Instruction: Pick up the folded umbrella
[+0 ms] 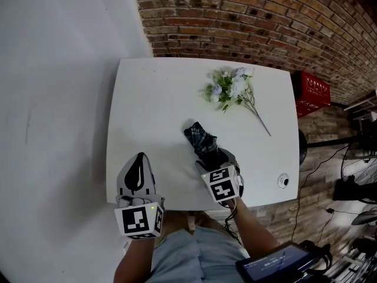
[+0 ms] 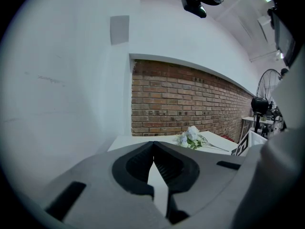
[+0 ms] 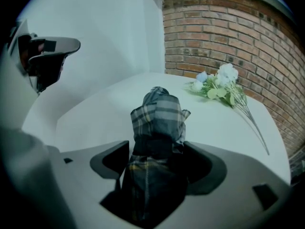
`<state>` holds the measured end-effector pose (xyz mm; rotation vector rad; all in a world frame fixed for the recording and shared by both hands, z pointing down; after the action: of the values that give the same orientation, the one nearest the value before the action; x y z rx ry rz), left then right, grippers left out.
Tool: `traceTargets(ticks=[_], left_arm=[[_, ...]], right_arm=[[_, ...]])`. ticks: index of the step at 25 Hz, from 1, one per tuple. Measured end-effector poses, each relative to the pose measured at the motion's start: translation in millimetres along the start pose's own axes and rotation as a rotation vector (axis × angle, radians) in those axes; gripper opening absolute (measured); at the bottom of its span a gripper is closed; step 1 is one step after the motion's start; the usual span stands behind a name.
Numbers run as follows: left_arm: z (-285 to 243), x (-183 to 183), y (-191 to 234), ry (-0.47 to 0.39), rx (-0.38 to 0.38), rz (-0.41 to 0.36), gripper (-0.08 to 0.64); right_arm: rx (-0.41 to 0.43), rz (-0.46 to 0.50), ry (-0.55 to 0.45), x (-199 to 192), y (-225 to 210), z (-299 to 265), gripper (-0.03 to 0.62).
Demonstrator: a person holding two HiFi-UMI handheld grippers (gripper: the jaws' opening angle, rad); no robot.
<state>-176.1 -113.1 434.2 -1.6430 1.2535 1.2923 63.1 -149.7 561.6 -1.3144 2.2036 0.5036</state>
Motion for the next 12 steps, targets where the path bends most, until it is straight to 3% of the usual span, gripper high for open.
traceTargets(ticks=[12], left_arm=[[2.0, -1.5, 3.5, 0.003, 0.004, 0.003, 0.006]], right_arm=[[0.013, -0.032, 0.015, 0.1, 2.1, 0.9, 0.357]])
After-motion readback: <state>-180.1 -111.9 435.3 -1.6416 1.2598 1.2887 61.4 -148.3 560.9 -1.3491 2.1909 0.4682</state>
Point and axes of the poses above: the fingertips, and each gripper's own axes: z backward along the fingers, y to its left, x out of its top, the point moved 10 cm from there along z, backward along the fingers, and after that the axes turned 6 degrees about -x, right-handed, at the moved point
